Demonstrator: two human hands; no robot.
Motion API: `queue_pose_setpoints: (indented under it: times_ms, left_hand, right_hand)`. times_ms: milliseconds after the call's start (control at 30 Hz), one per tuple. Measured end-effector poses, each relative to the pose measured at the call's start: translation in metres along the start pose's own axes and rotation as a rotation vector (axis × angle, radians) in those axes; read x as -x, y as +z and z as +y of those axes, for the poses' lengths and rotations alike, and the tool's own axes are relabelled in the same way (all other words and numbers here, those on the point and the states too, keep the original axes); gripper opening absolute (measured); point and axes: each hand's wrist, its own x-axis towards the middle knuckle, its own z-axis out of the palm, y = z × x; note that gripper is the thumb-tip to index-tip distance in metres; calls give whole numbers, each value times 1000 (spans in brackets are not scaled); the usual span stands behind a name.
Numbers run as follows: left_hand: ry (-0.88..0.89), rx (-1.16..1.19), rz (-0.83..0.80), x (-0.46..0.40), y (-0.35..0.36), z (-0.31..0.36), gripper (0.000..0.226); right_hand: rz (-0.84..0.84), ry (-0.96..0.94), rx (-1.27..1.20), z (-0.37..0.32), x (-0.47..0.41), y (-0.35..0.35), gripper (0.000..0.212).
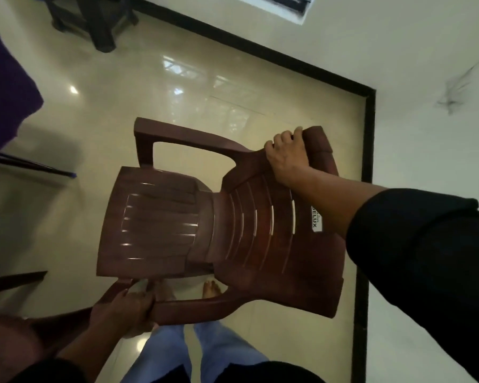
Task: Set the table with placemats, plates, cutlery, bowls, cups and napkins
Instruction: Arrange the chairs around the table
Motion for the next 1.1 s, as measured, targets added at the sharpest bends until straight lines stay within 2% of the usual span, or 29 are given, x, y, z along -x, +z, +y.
queue_pose_setpoints:
  times_ms: [33,67,100,167,200,300,467,667,767,867,933,1000,1100]
  left_hand:
    - [-37,27,37,-3,-7,4,67]
    - [-81,107,-23,-4,-9,4,59]
    - [11,80,-183,-13,-17,11,53]
    - [304,-117,-32,-32,4,6,52]
    - [235,56,-49,-37,15,6,55]
    - [14,99,-233,-36,-3,0,61]
    - [12,93,-176,-35,-29,-16,59]
    - [-29,99,-99,-2,-56,-70,53]
    - [-105,99,-167,-1,-73,-97,59]
    - [-210,176,-238,1,-89,-128,49]
    - [-244,208,-256,7,-93,-147,44]
    - [-285,230,-260,13,-93,-166,48]
    - [-348,386,-257,19,-94,-186,48]
  right_hand:
    - [7,19,-29,8,0,1,63]
    - [34,15,-38,11,-4,1,65]
    - [22,27,-32,24,-3,8,68]
    - [22,17,-56,36,-5,11,73]
    - [18,19,-59,38,-4,16,74]
    - [39,31,-62,41,1,20,70]
    - [25,50,-62,51,3,7,66]
    - [129,53,-64,34,-20,-58,66]
    - [162,49,-52,22,-31,-84,65]
    - [180,36,-71,8,-41,-106,65]
    - [178,28,-86,-6,-48,-119,65]
    - [166,13,-97,-21,-54,-133,63]
    - [142,11,-116,-37,-58,-141,60]
